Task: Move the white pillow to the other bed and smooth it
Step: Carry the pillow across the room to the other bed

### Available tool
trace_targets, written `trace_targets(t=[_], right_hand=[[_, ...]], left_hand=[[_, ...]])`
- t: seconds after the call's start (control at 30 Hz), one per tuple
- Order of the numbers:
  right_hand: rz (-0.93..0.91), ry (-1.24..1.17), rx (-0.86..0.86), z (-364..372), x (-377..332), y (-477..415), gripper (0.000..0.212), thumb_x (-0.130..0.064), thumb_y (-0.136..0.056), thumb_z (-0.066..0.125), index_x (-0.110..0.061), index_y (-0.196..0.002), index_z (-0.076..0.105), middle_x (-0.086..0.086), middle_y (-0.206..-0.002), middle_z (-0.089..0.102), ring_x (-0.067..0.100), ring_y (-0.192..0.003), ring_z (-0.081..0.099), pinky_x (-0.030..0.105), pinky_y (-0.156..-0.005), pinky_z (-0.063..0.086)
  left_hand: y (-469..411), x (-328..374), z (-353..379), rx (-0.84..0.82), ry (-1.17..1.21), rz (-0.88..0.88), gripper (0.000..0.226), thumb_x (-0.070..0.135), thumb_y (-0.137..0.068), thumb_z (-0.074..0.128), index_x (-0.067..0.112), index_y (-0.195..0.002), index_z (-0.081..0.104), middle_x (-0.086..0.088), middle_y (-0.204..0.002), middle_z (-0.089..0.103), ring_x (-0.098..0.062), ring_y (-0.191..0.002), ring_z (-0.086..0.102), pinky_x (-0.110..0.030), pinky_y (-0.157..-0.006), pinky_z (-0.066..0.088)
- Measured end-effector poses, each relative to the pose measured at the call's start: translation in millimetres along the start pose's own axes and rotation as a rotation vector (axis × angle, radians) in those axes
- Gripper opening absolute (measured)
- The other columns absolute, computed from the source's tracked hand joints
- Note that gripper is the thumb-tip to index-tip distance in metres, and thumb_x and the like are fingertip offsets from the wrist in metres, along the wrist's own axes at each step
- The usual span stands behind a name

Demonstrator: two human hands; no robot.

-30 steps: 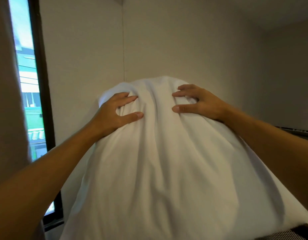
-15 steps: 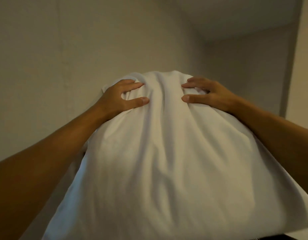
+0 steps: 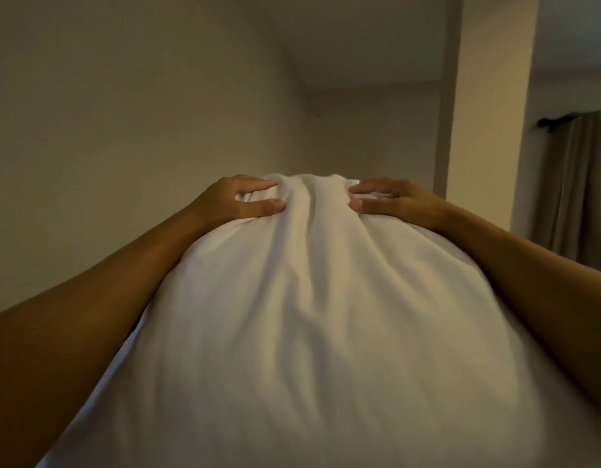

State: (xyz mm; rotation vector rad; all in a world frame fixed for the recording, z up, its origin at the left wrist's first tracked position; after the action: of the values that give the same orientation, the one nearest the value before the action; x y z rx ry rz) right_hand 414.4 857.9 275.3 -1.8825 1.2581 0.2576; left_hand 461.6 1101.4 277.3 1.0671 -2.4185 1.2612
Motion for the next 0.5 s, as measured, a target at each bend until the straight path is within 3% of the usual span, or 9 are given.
trace_targets(t=[0.07,0.17,0.3,0.5], right_hand=[[0.038,-0.033,0.001,-5,14,-4,0.064,-0.062,-0.065,0.066,-0.034,-0.122,0.064,-0.007,-0.134,0.058,0.019,-0.114,0.058,0.031,-0.088,0.049],[0.034,-0.049,0.017,-18,29,-12,0.056,-0.057,-0.071,0.066,-0.033,-0.122,0.064,-0.007,-0.131,0.06,0.015,-0.109,0.061,0.021,-0.074,0.049],[0.024,-0.031,0.061,-37,38,-23,0.064,-0.066,-0.06,0.067,-0.037,-0.117,0.066,-0.009,-0.131,0.059,0.016,-0.113,0.059,0.029,-0.087,0.047],[0.018,-0.013,0.137,-54,37,-37,0.052,-0.055,-0.076,0.067,-0.034,-0.123,0.062,-0.006,-0.136,0.055,0.019,-0.113,0.056,0.032,-0.089,0.045]], left_hand=[[-13,-3,12,-0.031,0.048,-0.016,0.083,0.066,-0.055,0.069,0.028,-0.129,0.058,0.008,-0.139,0.052,-0.007,-0.122,0.047,-0.024,-0.096,0.034],[-32,0,25,-0.058,0.066,-0.021,0.086,0.068,-0.052,0.069,0.028,-0.127,0.06,0.008,-0.137,0.055,-0.008,-0.123,0.05,-0.023,-0.094,0.035],[-56,5,33,-0.071,0.06,-0.005,0.084,0.066,-0.055,0.071,0.029,-0.129,0.058,0.008,-0.138,0.054,-0.007,-0.121,0.049,-0.024,-0.094,0.036],[-85,8,31,-0.072,0.065,0.026,0.084,0.064,-0.058,0.073,0.03,-0.133,0.053,0.008,-0.145,0.047,-0.009,-0.128,0.043,-0.027,-0.096,0.035]])
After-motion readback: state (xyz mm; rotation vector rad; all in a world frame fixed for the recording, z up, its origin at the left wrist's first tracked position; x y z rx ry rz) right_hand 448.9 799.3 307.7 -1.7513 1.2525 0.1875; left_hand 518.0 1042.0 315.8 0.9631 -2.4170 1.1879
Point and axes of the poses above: each hand's wrist, its own y-axis away from the middle knuckle, its own z-axis out of the palm, x = y × z, the point moved 10 cm from there along -y, towards the middle knuckle
